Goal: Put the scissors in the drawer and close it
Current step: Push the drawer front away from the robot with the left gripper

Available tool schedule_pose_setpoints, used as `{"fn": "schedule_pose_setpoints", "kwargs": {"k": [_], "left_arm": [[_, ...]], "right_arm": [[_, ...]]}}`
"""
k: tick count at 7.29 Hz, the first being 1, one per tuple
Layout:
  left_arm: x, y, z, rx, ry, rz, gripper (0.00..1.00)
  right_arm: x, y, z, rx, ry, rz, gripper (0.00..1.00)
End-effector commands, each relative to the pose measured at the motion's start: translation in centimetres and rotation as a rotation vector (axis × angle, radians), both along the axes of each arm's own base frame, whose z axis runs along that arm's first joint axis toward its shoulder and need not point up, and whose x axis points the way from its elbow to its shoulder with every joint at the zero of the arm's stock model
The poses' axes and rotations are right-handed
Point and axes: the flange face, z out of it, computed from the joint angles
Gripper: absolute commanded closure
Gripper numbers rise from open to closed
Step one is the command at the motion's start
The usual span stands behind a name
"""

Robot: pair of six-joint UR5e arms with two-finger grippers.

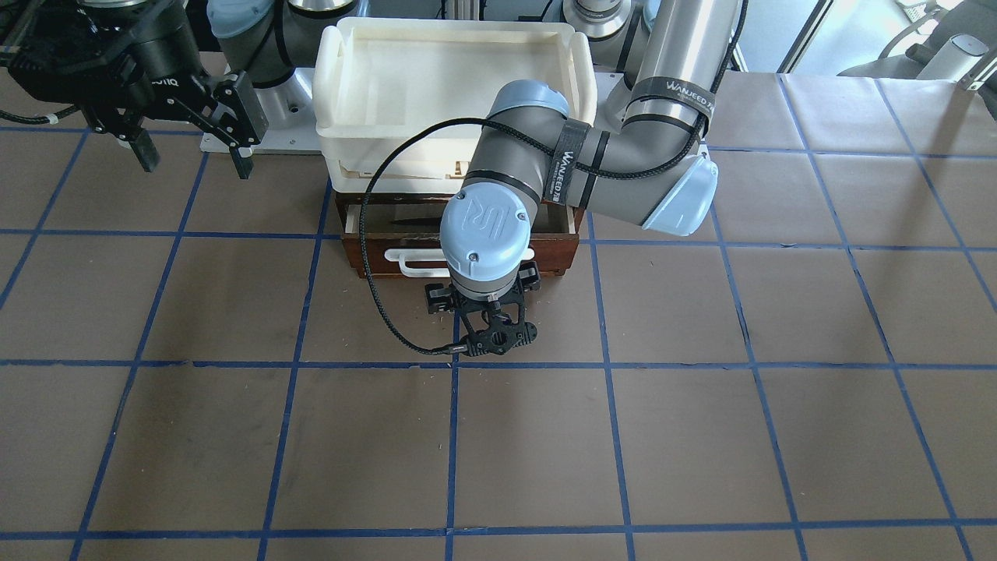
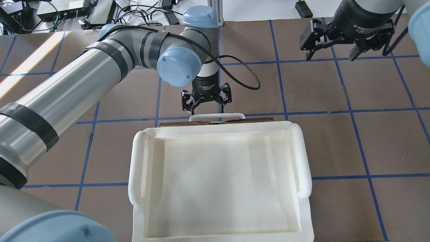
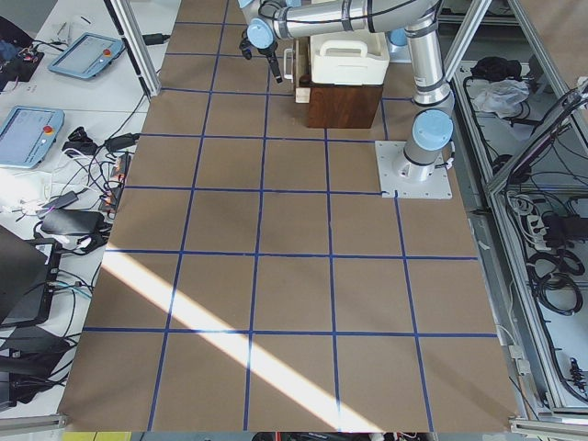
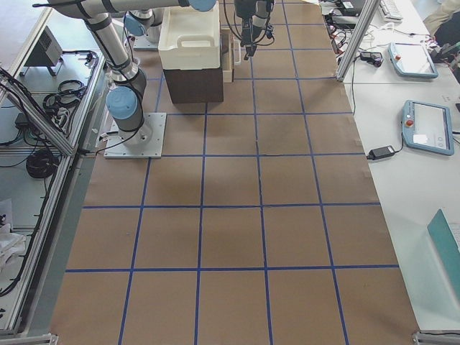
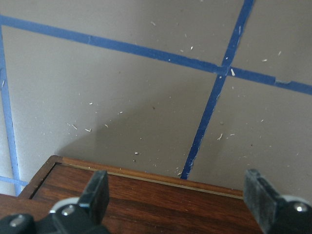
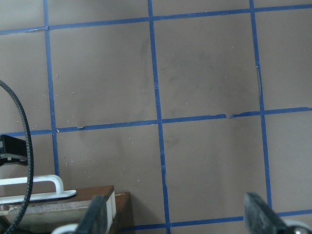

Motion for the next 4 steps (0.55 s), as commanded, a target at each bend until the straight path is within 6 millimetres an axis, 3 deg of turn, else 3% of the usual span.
{"fn": "schedule_pose_setpoints", "kwargs": {"k": [1, 4], "left_arm": [[-0.44, 1.41, 0.15, 0.053, -0.022, -0.013, 0.00], [-0.73, 2.18, -0.35, 0.089, -0.039, -0.019, 0.00]], "right_arm": [[-0.02, 0.00, 0.00, 0.000, 0.002, 0.001, 0.00], [-0.01, 0.02, 0.00, 0.000, 0.008, 0.000, 0.00]]}}
